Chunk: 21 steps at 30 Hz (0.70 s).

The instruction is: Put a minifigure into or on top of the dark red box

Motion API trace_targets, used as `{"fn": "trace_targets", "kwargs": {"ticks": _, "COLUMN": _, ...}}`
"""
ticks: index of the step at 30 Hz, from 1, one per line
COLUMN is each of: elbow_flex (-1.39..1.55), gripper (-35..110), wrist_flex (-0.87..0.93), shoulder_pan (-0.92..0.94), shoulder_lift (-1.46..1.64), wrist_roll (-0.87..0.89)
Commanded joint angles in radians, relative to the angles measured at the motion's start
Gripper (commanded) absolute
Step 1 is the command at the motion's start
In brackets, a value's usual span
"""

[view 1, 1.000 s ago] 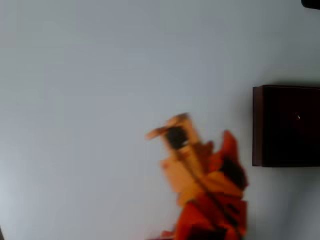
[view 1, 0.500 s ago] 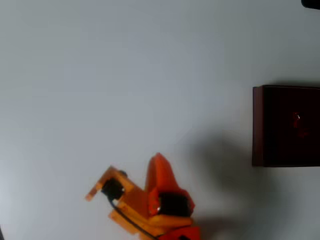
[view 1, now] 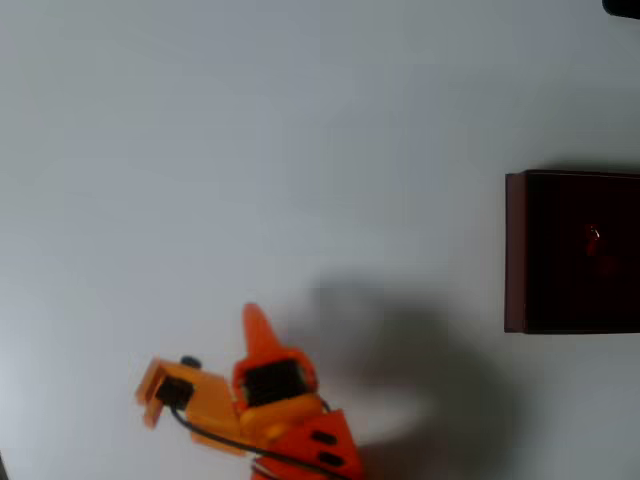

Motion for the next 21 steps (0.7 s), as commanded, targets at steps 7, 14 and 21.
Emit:
{"fn": "trace_targets", "kwargs": {"ticks": 7, "elbow_flex": -0.009, "gripper": 0, "wrist_flex": 0.181, "shoulder_pan": -0.080, "shoulder_lift": 0.011, "wrist_roll": -0.017}}
{"fn": "trace_targets", "kwargs": {"ticks": 14, "elbow_flex": -0.061, "gripper": 0, "wrist_flex": 0.388, "shoulder_pan": -0.054, "shoulder_lift": 0.009, "wrist_roll": 0.015}}
{"fn": "trace_targets", "kwargs": {"ticks": 21, "elbow_flex": -0.061, "gripper": 0, "wrist_flex": 0.388, "shoulder_pan": -0.054, "shoulder_lift": 0.009, "wrist_roll": 0.015}}
